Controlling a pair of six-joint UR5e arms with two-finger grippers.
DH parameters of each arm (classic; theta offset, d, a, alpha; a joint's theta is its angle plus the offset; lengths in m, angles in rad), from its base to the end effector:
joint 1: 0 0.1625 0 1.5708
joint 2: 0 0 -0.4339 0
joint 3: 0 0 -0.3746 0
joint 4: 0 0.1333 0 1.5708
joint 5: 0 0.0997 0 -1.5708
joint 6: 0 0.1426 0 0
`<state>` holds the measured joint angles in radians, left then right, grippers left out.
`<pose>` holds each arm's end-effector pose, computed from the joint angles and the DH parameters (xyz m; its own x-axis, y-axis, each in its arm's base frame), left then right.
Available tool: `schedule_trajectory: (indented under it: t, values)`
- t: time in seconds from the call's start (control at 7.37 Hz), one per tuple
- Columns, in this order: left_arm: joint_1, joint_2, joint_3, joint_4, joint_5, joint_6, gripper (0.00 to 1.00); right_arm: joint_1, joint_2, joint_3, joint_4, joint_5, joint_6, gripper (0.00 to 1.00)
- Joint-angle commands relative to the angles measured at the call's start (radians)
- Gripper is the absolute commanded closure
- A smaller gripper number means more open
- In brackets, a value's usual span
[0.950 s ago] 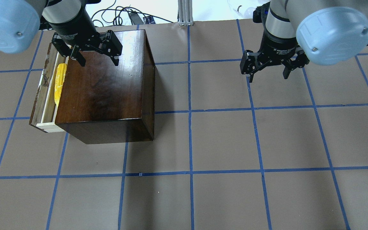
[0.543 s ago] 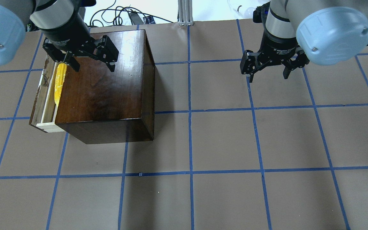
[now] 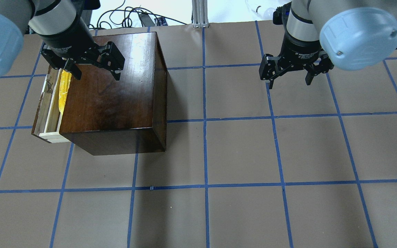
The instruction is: Open drawer and put corn inside
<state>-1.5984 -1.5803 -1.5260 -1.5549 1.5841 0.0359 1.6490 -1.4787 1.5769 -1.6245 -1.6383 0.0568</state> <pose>-0.1447 -0.4815 0.4723 -0.9979 0.0627 -0.0151 0.0634 0.9967 -0.0507 0.1628 -0.4948 0.4113 -0.9973 -0.0243 0.0698 -0.0215 0.9989 0.0406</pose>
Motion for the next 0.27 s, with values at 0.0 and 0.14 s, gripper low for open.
schedule_trajectory:
  t: [0.0,0.14]
  values:
    - [0.0,-0.003,-0.002,-0.001,0.001,-0.005,0.0,0.0,0.0,0.0,0.0,0.0,0.0,0.0]
    - [0.0,0.0,-0.002,-0.001,0.004,-0.005,0.0,0.0,0.0,0.0,0.0,0.0,0.0,0.0]
